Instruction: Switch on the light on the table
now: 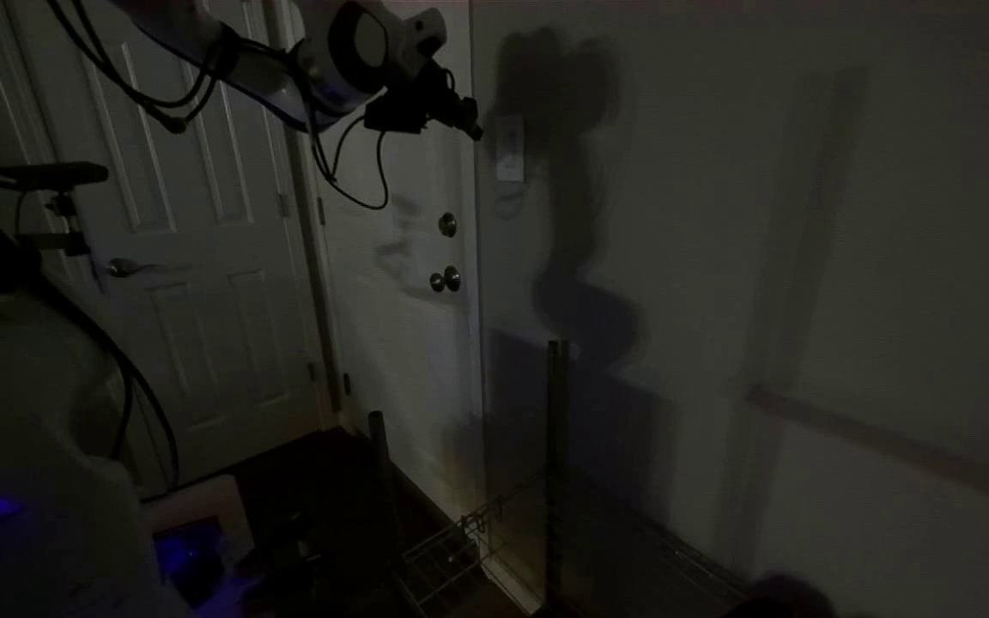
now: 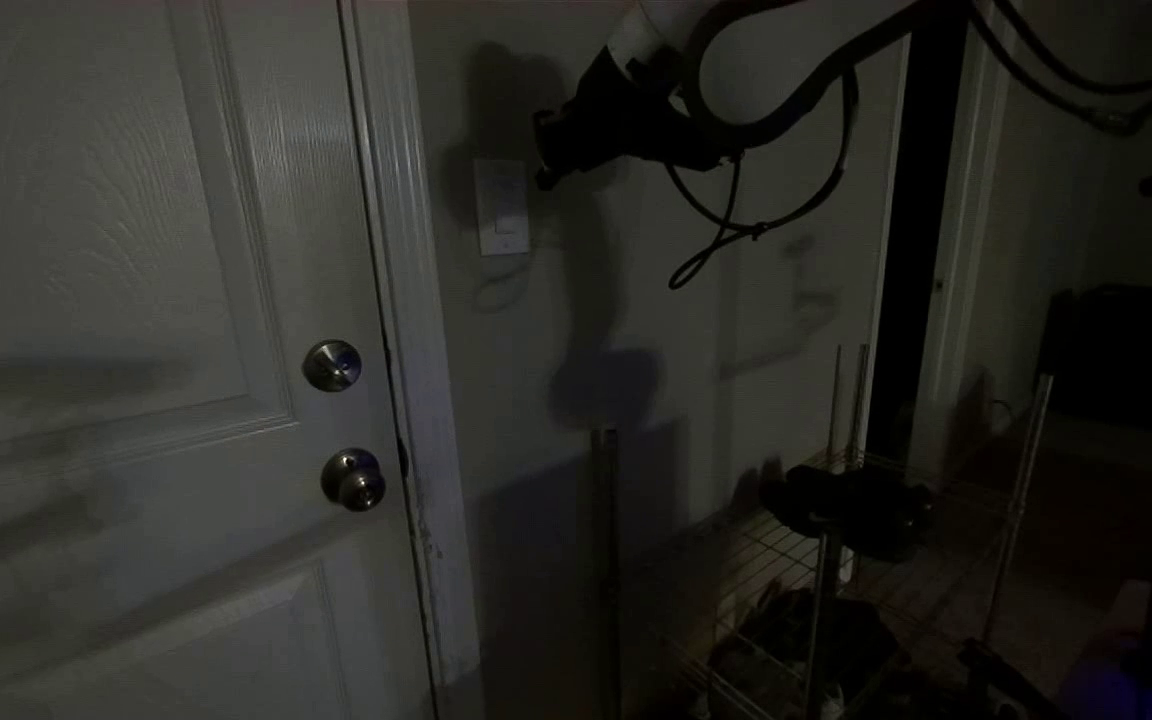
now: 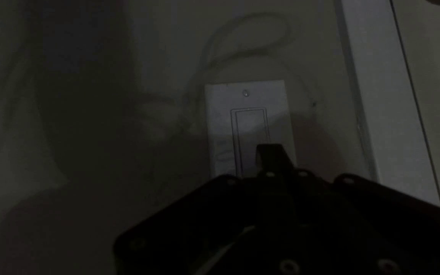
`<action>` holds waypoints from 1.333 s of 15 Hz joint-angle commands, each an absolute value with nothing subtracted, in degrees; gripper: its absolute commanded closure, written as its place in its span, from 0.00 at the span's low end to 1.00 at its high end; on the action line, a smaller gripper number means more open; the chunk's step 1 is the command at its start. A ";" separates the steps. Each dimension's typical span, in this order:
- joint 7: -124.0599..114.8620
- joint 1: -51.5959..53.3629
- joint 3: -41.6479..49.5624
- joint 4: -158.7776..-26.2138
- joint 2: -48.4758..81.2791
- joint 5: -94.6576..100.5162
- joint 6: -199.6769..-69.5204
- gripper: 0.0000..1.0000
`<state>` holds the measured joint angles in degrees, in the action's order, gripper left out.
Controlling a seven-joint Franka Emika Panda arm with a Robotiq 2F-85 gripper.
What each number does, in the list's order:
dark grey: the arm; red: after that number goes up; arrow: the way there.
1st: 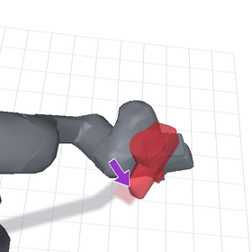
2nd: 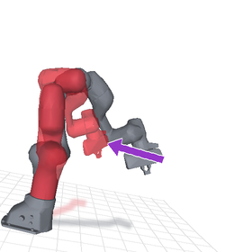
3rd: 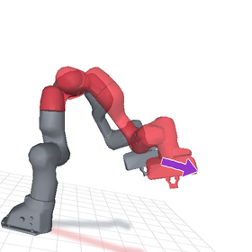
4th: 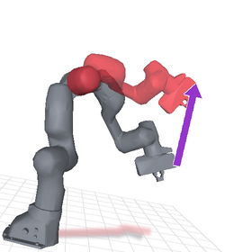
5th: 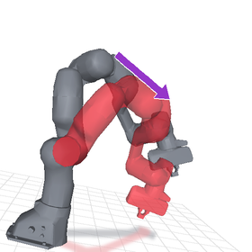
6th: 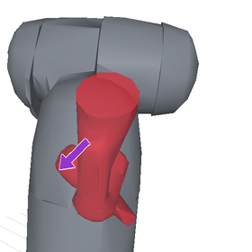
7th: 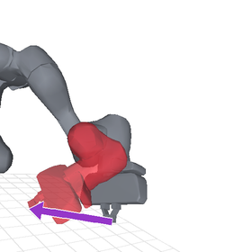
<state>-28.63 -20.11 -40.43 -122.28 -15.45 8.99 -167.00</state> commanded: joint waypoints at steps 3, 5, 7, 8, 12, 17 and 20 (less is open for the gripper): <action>-36.00 -29.16 -49.05 -115.60 -9.13 18.20 -166.00 1.00; -38.37 -31.68 -51.54 -113.91 -7.68 21.56 -165.26 1.00; -40.89 -33.84 -53.71 -112.30 -6.24 24.79 -164.18 1.00; -42.04 -34.67 -54.62 -111.57 -5.49 26.31 -163.53 1.00; -46.90 -36.60 -57.68 -109.06 -2.23 32.75 -159.77 1.00; -53.38 -35.71 -59.00 -105.82 1.74 41.59 -156.00 1.00; -58.06 -34.91 -58.67 -103.87 3.72 47.92 -155.76 1.00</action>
<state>-53.04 -35.65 -58.35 -106.79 0.61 41.71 -157.27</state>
